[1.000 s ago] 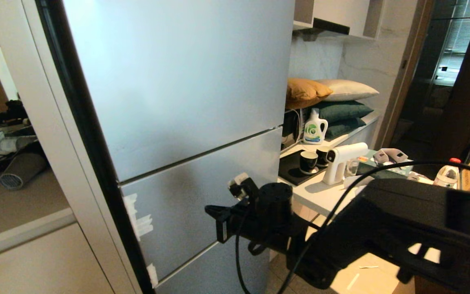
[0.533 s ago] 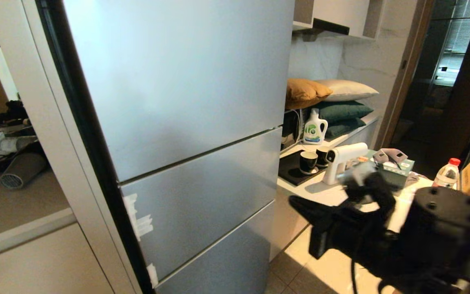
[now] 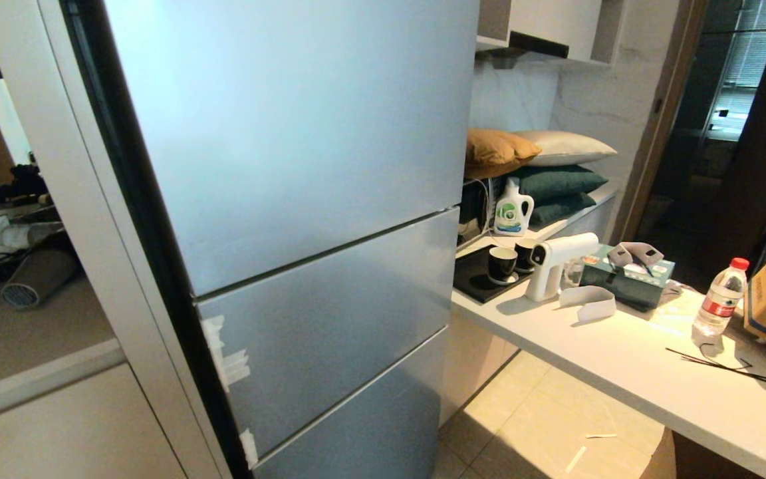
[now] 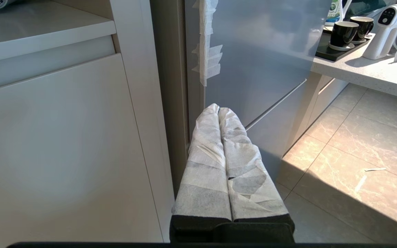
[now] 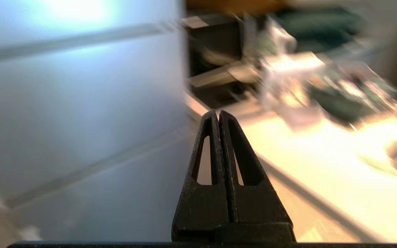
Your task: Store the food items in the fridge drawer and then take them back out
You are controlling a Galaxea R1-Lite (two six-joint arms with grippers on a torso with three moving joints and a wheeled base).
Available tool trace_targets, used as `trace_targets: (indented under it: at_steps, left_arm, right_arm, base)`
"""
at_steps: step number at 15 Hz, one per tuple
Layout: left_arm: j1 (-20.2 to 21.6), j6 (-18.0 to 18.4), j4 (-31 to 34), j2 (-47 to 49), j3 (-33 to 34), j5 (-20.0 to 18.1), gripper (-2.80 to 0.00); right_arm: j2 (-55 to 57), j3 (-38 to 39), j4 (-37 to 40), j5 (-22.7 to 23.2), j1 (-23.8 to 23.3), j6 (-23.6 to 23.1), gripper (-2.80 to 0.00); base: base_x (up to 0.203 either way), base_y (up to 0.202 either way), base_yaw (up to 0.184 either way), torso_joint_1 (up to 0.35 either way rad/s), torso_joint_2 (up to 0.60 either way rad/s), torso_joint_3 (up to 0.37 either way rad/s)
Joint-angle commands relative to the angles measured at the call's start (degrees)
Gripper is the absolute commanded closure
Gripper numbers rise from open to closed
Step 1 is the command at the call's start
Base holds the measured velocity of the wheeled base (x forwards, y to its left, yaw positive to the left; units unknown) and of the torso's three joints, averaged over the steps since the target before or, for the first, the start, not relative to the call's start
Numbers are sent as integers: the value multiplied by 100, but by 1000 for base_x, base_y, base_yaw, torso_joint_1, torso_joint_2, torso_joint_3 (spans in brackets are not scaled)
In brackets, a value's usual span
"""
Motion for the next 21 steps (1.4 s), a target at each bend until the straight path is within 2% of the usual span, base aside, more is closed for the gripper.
trace_targets:
  at_steps: [1, 3, 5, 7, 8, 9, 21]
  left_arm:
    - [1, 2, 2, 6, -4, 1, 0]
    - [1, 0, 2, 6, 1, 9, 0]
    - [1, 2, 2, 6, -5, 9, 0]
    - [1, -6, 2, 6, -1, 9, 0]
    - [1, -6, 2, 6, -5, 0, 0]
    - [1, -6, 2, 6, -4, 9, 0]
    - [1, -6, 2, 6, 4, 9, 0]
  right_arm:
    - [-1925, 358, 1708, 609, -1136, 67, 0]
    - [-2710, 452, 3002, 1304, -1661, -7, 0]
    - [-3386, 450, 3490, 1602, -1838, -42, 0]
    - [-3895, 506, 3462, 1551, -1882, -145, 0]
    - [-3883, 537, 3664, 1268, -1901, -247, 0]
    - [-3861, 553, 3726, 1242, -1908, -271, 0]
    - [-3858, 557, 3702, 1242, -1910, -174, 0]
  base:
    - [0, 0, 0, 0, 0, 0]
    - [0, 0, 0, 0, 0, 0]
    - [0, 0, 0, 0, 0, 0]
    - [0, 0, 0, 0, 0, 0]
    - [0, 0, 0, 0, 0, 0]
    - [0, 0, 0, 0, 0, 0]
    - [0, 0, 0, 0, 0, 0]
